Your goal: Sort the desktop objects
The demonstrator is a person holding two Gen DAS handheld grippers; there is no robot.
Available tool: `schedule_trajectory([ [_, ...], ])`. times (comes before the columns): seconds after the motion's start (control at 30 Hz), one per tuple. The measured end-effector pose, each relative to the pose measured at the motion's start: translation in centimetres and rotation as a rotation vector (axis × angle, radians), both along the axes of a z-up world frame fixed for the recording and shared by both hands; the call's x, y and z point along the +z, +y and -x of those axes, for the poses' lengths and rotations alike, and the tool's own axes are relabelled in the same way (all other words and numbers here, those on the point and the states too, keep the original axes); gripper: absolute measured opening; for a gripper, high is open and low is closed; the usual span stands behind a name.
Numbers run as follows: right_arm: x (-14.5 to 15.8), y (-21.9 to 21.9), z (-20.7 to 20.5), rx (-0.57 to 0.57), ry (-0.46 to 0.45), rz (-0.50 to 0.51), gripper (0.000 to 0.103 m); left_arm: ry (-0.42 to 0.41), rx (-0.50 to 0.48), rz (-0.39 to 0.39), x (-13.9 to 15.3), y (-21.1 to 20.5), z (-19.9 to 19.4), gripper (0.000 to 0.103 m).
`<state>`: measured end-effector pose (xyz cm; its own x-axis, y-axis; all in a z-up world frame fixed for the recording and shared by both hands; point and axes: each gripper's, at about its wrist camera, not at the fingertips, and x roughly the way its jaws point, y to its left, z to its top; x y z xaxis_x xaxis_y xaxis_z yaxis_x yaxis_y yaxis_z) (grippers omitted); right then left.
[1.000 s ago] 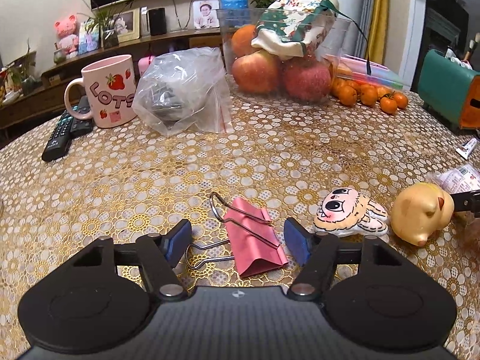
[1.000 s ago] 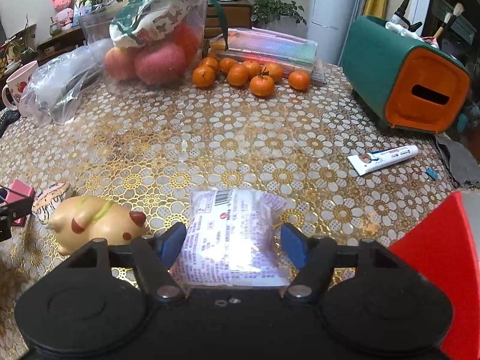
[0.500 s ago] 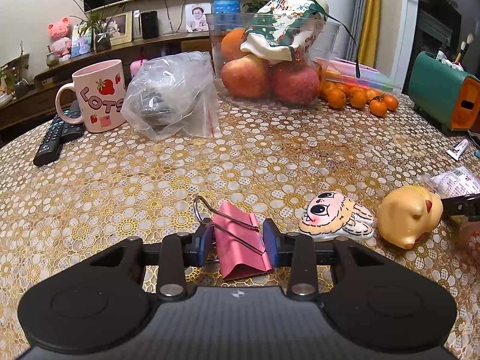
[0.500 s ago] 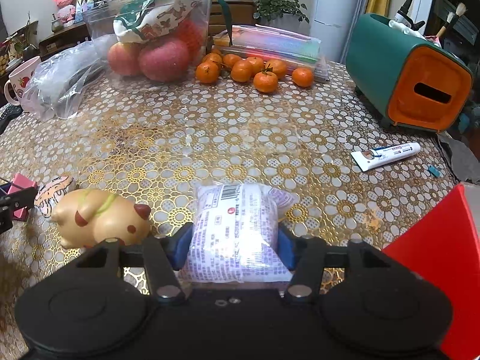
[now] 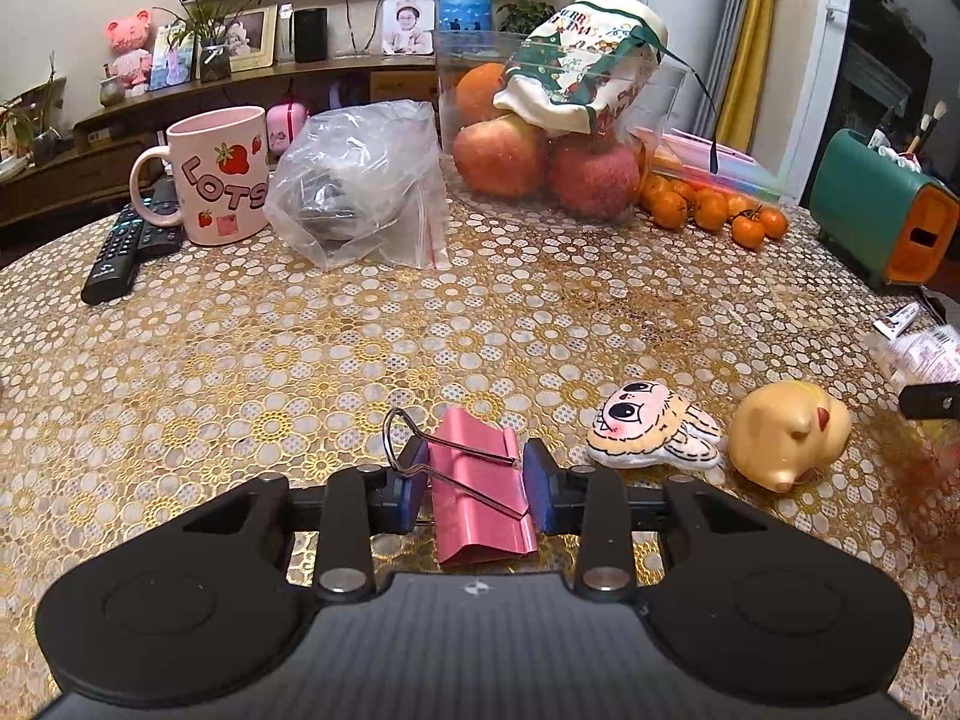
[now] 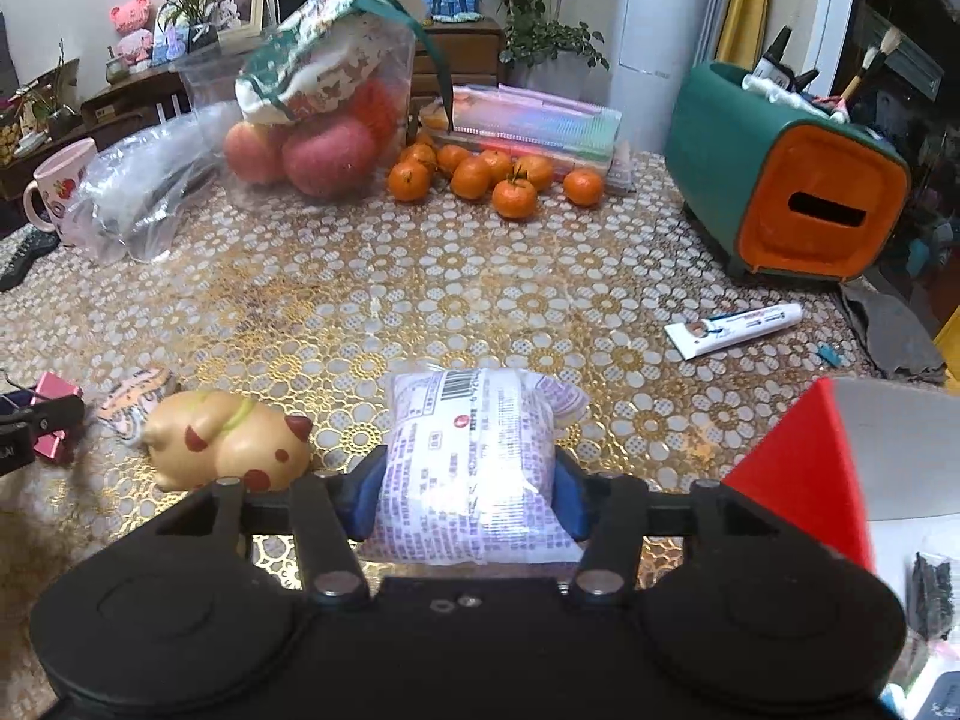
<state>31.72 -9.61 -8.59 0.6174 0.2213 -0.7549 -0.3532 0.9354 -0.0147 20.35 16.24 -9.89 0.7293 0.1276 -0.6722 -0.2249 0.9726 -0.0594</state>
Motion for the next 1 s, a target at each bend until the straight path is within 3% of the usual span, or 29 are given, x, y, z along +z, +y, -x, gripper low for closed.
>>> schedule_trajectory([
  [0.43, 3.9, -1.0, 3.9, 0.043, -0.033, -0.061, 0.053, -0.014, 0.006, 0.042, 2.3, -0.2, 3.6, 0.033],
  [1.0, 6.0, -3.3, 10.1, 0.099, 0.002, -0.066, 0.053, 0.008, -0.052, 0.088, 5.3, -3.5, 8.6, 0.033],
])
